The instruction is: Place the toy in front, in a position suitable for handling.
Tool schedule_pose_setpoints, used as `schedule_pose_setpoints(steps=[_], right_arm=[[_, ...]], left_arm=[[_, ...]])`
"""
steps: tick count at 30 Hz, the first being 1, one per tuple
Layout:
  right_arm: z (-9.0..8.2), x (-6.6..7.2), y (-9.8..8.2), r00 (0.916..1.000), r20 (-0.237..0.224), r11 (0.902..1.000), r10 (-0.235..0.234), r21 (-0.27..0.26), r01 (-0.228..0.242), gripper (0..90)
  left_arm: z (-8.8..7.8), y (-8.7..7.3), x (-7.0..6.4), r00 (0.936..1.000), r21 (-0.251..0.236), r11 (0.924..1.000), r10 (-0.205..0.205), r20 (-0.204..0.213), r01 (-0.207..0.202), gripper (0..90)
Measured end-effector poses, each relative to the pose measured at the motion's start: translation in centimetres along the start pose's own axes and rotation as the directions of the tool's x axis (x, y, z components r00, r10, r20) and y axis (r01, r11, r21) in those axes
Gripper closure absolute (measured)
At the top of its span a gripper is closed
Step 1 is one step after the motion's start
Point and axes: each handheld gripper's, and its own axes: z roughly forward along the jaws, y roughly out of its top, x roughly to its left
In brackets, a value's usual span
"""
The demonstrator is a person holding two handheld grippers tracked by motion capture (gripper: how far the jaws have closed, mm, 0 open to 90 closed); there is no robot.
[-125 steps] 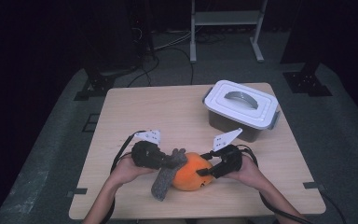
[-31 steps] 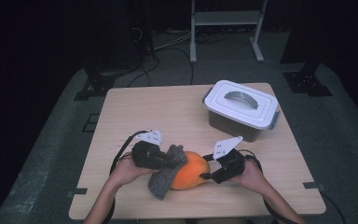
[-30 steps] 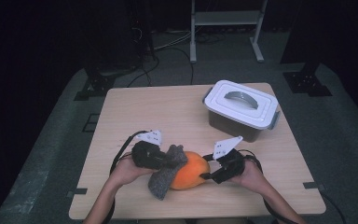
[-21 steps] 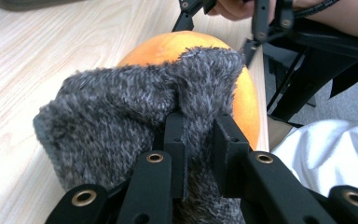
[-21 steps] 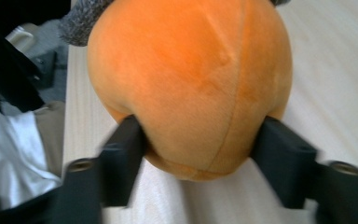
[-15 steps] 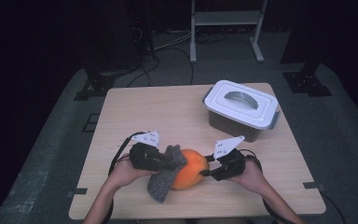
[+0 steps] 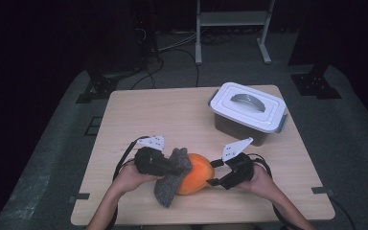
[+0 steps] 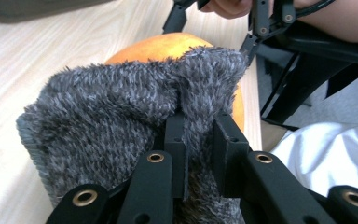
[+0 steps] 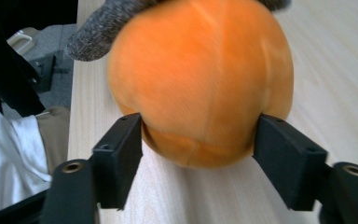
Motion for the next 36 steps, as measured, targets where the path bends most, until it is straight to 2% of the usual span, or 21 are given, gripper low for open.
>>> schedule_pose_setpoints(steps=[3,4,5,6,7,9,11,12,13,14,16,17,19,21,24,26,28,33,35,36], right_arm=[[0.6,-0.1,0.0,0.9995,-0.015,0.9996,0.028,0.01,-0.028,28.1],[0.7,0.1,0.1,0.9998,-0.011,0.9998,0.016,0.009,-0.016,37.8],[0.7,0.1,0.1,0.9998,-0.011,0.9998,0.016,0.009,-0.016,37.8],[0.5,0.2,0.3,1.0,0.006,1.0,-0.007,0.002,0.007,43.4],[0.2,0.6,0.7,0.9981,0.042,0.999,-0.044,-0.007,0.044,50.7],[0.0,0.9,1.2,0.9941,0.073,0.9965,-0.08,-0.017,0.082,53.4],[-0.1,1.4,1.6,0.9907,0.093,0.9947,-0.1,-0.016,0.102,54.5],[0.0,1.5,1.8,0.988,0.1,0.9928,-0.118,-0.013,0.119,54.6],[0.0,1.5,1.8,0.988,0.1,0.9928,-0.118,-0.013,0.119,54.6],[0.4,2.1,1.9,0.9861,0.099,0.9908,-0.134,-0.009,0.135,55.2],[0.6,2.4,1.9,0.9838,0.097,0.9884,-0.15,-0.008,0.152,55.3],[0.7,2.8,2.0,0.98,0.104,0.9854,-0.169,0.002,0.17,55.7],[0.5,2.8,2.0,0.9783,0.112,0.9846,-0.174,0.01,0.174,56.2],[0.1,2.5,1.6,0.9803,0.107,0.986,-0.166,-0.002,0.167,58.0],[-0.2,2.5,1.4,0.9782,0.112,0.9843,-0.175,-0.004,0.176,58.4],[-0.5,2.4,1.5,0.9791,0.112,0.9849,-0.17,-0.013,0.172,58.5],[-0.4,2.3,1.5,0.9799,0.108,0.9852,-0.168,-0.017,0.171,58.5],[-0.1,2.6,1.9,0.9781,0.107,0.983,-0.179,-0.024,0.182,58.5],[0.2,2.9,2.2,0.9764,0.102,0.9806,-0.19,-0.027,0.194,58.5],[0.3,3.1,2.2,0.9746,0.103,0.979,-0.199,-0.025,0.202,58.5]], left_arm=[[0.0,0.0,-0.1,1.0,-0.001,1.0,0.0,-0.006,0.0,77.9],[0.0,0.1,-0.2,1.0,0.004,1.0,0.005,-0.005,-0.005,77.9],[0.0,0.1,-0.2,1.0,0.004,1.0,0.005,-0.005,-0.005,77.8],[0.0,0.2,-0.2,1.0,-0.004,1.0,0.0,0.002,0.0,77.8],[-0.2,0.4,-0.2,0.9999,-0.02,0.9998,-0.001,0.014,0.001,77.8],[-0.3,0.8,-0.3,0.9999,-0.028,0.9995,0.011,0.011,-0.011,77.8],[-0.3,1.2,-0.5,0.9998,-0.031,0.9994,0.017,0.013,-0.016,77.8],[-0.2,2.1,-1.0,0.9988,-0.019,0.9987,0.047,0.011,-0.047,77.8],[-0.2,2.1,-1.0,0.9988,-0.019,0.9987,0.047,0.011,-0.047,77.8],[0.1,3.1,-1.5,0.9969,-0.02,0.9969,0.076,0.021,-0.075,77.8],[0.4,3.5,-1.8,0.9968,-0.018,0.9969,0.077,0.023,-0.077,77.8],[0.8,4.2,-1.9,0.9945,0.008,0.9945,0.104,0.013,-0.104,77.8],[1.0,4.3,-2.0,0.9949,0.015,0.9948,0.1,0.008,-0.101,77.8],[0.7,4.0,-1.7,0.9948,0.027,0.9946,0.101,-0.01,-0.101,77.9],[0.3,3.5,-1.4,0.9958,0.017,0.9958,0.09,-0.017,-0.09,77.9],[-0.3,2.8,-1.0,0.9971,0.017,0.9976,0.067,-0.035,-0.067,77.9],[-0.4,2.7,-0.9,0.9973,0.019,0.9978,0.064,-0.035,-0.063,77.8],[-0.6,3.1,-1.0,0.9961,0.022,0.9967,0.079,-0.04,-0.078,77.7],[-0.2,4.0,-1.6,0.9962,-0.002,0.9963,0.085,-0.016,-0.085,77.4],[0.1,4.4,-1.8,0.9942,0.004,0.9943,0.107,-0.016,-0.107,77.3]])
